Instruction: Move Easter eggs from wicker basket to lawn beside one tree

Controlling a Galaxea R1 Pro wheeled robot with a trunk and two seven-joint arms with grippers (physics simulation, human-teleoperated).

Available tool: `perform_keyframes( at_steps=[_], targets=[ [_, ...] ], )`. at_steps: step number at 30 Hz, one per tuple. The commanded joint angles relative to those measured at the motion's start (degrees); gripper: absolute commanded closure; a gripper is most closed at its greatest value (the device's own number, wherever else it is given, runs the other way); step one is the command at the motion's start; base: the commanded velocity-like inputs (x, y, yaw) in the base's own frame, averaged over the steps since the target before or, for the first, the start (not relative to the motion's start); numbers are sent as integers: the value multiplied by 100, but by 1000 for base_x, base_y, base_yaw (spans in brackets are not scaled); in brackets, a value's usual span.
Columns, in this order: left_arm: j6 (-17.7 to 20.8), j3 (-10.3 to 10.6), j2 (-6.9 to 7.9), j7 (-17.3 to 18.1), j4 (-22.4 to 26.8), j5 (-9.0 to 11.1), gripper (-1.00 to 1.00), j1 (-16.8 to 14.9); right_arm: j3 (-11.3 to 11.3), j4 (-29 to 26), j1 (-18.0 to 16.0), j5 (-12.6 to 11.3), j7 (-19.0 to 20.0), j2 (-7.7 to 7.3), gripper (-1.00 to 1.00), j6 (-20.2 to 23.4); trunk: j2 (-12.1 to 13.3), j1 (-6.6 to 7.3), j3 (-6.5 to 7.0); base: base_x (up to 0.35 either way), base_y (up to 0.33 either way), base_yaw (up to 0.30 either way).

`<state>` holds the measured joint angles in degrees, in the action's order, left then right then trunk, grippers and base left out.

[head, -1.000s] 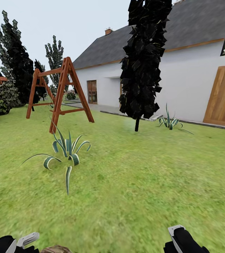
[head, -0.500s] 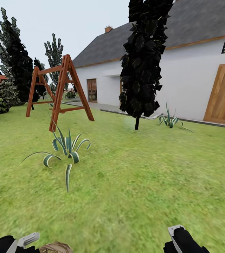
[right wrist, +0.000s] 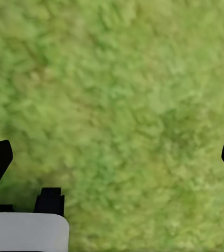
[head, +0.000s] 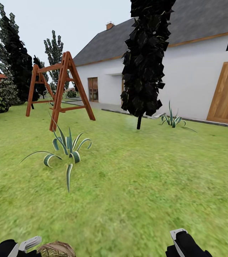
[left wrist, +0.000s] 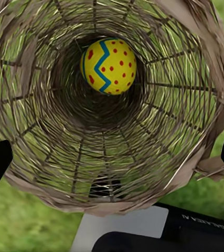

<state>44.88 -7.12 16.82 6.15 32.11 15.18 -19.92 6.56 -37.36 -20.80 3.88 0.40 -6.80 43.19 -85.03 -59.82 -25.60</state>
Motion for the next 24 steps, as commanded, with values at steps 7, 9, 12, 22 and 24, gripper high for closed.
perform_keyframes(
  at_steps=[7, 9, 12, 22, 24],
  targets=[
    [30, -27, -3, 36, 5, -32, -100, -3, 29, -9, -3, 34, 4, -6, -100, 32, -286, -154, -136, 0, 0, 0],
    [30, -27, -3, 37, 5, -32, -100, -3, 29, -9, -3, 34, 4, -6, -100, 32, -366, -198, -172, 0, 0, 0],
    [30, -27, -3, 38, 5, -32, -100, -3, 29, -8, -3, 34, 4, -6, -100, 32, -487, -264, -226, 0, 0, 0],
    [30, -27, -3, 42, 5, -24, -100, -3, 38, -8, -4, 34, 4, -5, -100, 32, -888, -484, -405, 0, 0, 0],
    [30, -27, -3, 42, 5, -24, -100, -3, 38, -8, -4, 34, 7, -2, -100, 32, -968, -528, -441, 0, 0, 0]
  ],
)
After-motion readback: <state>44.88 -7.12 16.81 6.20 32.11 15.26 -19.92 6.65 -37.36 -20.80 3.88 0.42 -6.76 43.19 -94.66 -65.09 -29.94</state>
